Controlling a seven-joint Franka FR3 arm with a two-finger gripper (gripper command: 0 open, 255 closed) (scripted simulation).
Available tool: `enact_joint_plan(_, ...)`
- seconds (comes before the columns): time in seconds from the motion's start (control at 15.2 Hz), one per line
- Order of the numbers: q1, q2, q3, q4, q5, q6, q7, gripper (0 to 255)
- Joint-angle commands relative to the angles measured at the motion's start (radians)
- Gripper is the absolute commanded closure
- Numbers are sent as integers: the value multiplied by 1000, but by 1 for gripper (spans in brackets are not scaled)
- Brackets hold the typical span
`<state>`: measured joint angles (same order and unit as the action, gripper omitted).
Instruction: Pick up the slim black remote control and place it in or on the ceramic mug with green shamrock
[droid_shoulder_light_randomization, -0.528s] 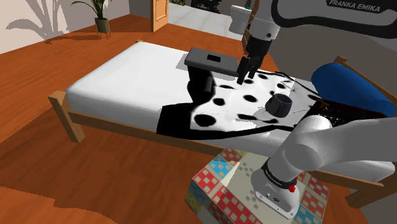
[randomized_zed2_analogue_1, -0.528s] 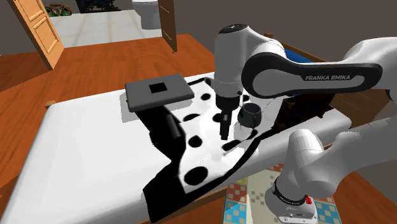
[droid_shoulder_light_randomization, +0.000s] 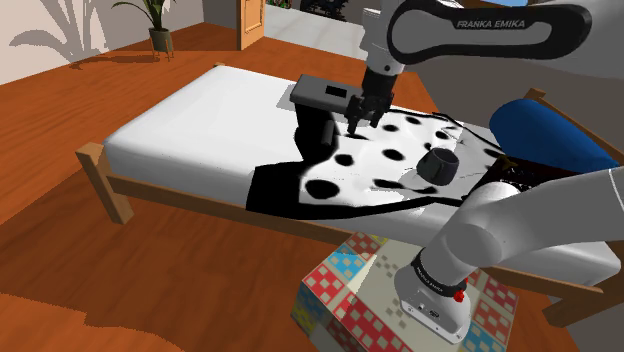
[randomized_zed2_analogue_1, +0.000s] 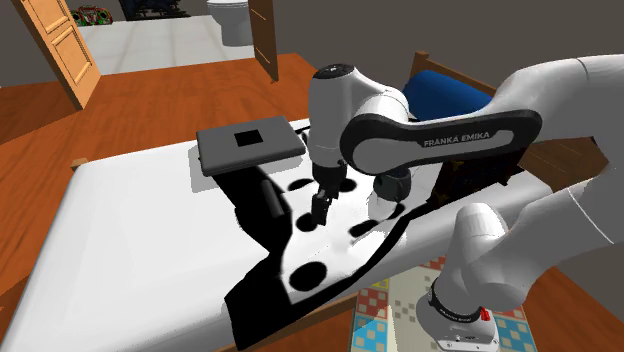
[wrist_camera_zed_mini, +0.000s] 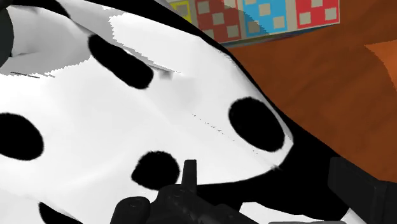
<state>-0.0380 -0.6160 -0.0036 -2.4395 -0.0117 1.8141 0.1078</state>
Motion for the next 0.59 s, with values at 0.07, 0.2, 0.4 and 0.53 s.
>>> enact_joint_plan(0.07,-31,101,7,11,-13,113,70,0)
enact_joint_plan(0.2,-50,167,13,26,-22,178,120,0)
enact_joint_plan(0.4,-78,269,19,58,-41,267,197,0)
enact_joint_plan(0.53,-97,337,21,85,-56,320,250,0)
